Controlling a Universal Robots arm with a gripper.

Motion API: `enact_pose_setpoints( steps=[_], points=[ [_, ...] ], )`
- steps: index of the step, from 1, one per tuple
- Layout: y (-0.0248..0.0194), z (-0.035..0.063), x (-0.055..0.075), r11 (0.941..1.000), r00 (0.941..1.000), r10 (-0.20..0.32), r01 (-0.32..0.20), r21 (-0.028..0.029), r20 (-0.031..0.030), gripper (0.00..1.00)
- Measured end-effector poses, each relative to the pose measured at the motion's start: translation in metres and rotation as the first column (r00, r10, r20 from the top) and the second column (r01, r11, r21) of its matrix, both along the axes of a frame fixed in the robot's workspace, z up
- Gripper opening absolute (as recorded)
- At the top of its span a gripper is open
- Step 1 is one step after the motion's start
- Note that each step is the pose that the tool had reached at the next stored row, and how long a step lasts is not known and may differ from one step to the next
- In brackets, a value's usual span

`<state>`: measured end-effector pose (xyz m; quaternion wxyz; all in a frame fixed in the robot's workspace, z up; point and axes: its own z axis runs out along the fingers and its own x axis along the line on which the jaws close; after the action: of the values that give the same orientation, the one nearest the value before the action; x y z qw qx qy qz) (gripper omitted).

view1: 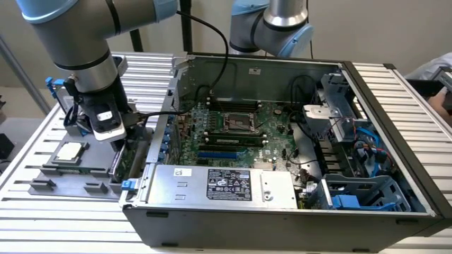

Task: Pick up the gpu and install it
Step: 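Pick up the gpu and move the gpu toward the slot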

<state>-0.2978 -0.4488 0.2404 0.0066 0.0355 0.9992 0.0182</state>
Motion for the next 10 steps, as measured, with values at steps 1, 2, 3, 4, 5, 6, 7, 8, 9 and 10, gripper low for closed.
enact_pose_setpoints(
  steps=[1,2,3,4,5,6,7,8,9,10],
  points=[
    [0.0000,0.0000,0.0000,1.0000,1.0000,0.000,0.000,0.0000,0.0001,0.00],
    [0.0000,0.0000,0.0000,1.0000,1.0000,0.000,0.000,0.0000,0.0001,0.00],
    [0.0000,0.0000,0.0000,1.0000,1.0000,0.000,0.000,0.0000,0.0001,0.00],
    [0.0000,0.0000,0.0000,1.0000,1.0000,0.000,0.000,0.0000,0.0001,0.00],
    [0.0000,0.0000,0.0000,1.0000,1.0000,0.000,0.000,0.0000,0.0001,0.00],
    [0.0000,0.0000,0.0000,1.0000,1.0000,0.001,-0.001,0.0000,0.0002,0.00],
    [0.0000,0.0000,-0.0003,1.0000,1.0000,0.005,-0.005,0.0000,0.0003,0.00],
    [0.0000,-0.0001,-0.0009,0.9999,0.9999,0.011,-0.011,0.0001,0.0003,0.00],
    [0.0000,0.0000,-0.0015,0.9998,0.9998,0.019,-0.019,0.0001,0.0003,0.00],
    [0.0000,-0.0001,-0.0020,0.9996,0.9996,0.029,-0.029,0.0001,0.0003,0.00]
  ],
)
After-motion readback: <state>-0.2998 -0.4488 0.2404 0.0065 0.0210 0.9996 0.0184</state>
